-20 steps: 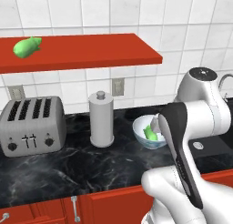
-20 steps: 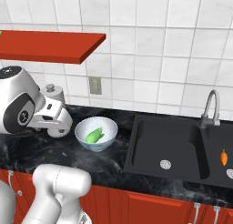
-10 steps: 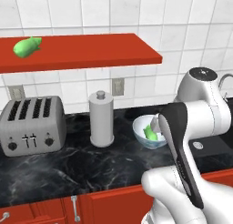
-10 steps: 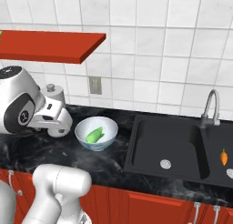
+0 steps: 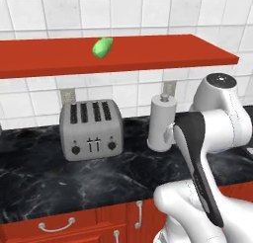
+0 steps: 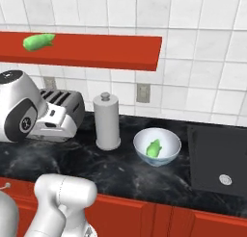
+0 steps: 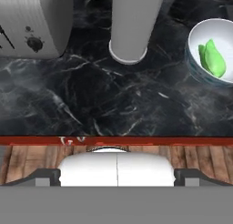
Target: Pick the corns from the cabinet and place them in one bowl. Pick the carrot from the sink and place it in the other bowl.
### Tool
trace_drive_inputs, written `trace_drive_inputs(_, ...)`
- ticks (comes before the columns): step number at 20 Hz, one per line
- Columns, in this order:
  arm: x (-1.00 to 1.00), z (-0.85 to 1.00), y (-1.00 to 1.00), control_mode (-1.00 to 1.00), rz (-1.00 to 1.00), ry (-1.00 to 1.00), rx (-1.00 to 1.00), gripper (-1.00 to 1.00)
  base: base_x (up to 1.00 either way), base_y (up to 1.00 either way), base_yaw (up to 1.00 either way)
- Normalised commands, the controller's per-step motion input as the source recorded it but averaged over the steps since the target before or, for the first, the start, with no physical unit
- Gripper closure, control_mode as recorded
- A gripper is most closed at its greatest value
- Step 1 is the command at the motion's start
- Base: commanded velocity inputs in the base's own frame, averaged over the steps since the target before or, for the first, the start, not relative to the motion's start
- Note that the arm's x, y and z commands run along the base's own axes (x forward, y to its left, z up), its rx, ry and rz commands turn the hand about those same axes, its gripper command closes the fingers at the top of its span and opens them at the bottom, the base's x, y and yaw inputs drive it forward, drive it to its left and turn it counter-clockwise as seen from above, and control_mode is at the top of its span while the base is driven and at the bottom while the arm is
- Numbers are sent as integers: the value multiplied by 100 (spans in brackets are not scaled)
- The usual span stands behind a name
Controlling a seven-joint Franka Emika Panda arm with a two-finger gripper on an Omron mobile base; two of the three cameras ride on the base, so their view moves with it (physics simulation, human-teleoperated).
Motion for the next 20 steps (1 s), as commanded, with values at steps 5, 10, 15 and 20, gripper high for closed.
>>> trace_drive_inputs(5,0,0,0,100,0,0,0,-100,41,55,-1)
trace_drive_inputs(10,0,0,0,100,0,0,0,-100,36,46,-3)
trace_drive_inputs(15,0,0,0,100,0,0,0,-100,-50,91,0)
trace_drive_inputs(20,0,0,0,100,0,0,0,-100,-33,68,0)
